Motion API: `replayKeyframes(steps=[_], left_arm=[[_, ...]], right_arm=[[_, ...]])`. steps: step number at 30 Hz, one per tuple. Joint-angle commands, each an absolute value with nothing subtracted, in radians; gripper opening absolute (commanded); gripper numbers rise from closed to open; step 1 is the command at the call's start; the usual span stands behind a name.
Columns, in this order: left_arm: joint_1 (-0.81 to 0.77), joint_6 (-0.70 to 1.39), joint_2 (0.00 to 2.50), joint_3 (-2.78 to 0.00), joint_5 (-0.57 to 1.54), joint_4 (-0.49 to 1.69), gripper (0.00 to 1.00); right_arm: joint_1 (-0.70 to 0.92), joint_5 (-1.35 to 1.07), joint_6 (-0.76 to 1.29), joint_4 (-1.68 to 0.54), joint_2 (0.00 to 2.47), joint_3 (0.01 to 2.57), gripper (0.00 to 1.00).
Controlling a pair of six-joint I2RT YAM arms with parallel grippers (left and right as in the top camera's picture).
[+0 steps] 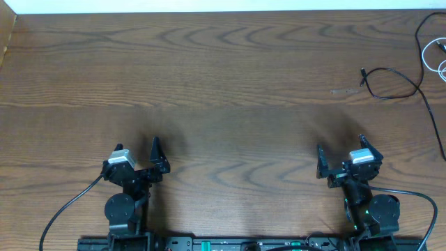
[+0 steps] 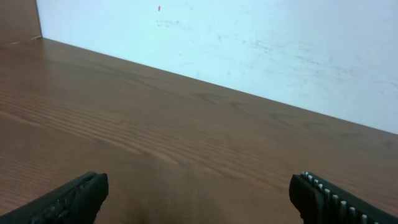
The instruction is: Untangle cables
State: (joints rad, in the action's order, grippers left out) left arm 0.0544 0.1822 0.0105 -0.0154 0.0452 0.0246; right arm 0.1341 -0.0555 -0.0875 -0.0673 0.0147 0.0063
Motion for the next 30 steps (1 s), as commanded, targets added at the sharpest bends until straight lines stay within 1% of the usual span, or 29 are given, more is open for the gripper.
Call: replayKeyframes(steps=[1,30], left_arm=[[0.056,0.168,0.011,-0.004,0.01,0.071,0.98],[0.056,0.168,0.032,-0.004,0.01,0.071,0.98]], right_arm=[[0.125,-0.059,-0.08,-0.072,0.009,0.006,0.99],[0.125,-0.059,-0.08,-0.072,0.009,0.006,0.99]])
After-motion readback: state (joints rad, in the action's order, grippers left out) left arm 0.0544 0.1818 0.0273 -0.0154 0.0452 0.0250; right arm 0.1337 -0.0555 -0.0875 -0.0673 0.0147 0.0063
